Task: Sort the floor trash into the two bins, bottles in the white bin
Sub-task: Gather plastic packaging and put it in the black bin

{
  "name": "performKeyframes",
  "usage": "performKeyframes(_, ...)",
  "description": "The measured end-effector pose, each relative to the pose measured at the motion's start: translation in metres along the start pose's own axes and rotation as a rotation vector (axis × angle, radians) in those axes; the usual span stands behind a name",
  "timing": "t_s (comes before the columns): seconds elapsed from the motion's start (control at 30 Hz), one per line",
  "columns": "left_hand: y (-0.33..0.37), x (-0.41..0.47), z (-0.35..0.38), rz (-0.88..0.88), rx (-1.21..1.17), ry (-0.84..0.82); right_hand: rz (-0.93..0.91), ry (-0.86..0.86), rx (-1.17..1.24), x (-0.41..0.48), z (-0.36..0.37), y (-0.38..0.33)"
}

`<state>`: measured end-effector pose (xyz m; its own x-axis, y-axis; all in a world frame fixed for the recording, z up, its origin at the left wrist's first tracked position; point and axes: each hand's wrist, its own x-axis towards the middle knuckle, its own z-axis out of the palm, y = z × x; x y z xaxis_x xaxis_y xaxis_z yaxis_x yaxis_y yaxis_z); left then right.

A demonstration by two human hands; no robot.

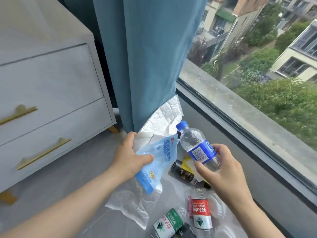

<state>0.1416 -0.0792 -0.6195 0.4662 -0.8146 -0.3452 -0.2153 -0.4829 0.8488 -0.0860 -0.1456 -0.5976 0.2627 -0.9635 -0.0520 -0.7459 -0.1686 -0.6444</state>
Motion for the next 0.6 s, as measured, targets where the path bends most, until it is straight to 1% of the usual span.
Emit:
performKeyframes(0.17,0.064,-0.043,-0.025,-0.117,-0.051,-0.056,0.114,-0.042,0.043,-0.014,-0.058,-0.059)
performKeyframes(0.33,0.156,-0.097,-0.06,-0.142,-0.045,-0.055,0.185,-0.01,0.12,-0.033,-0.139,-0.135)
performKeyframes(0.5,0.276,-0.157,-0.122,-0.155,-0.056,-0.059,0.219,0.021,0.172,-0.055,-0.241,-0.224)
performKeyframes(0.6,0.354,-0.201,-0.162,-0.114,-0.07,-0.078,0.201,0.049,0.179,-0.075,-0.311,-0.282)
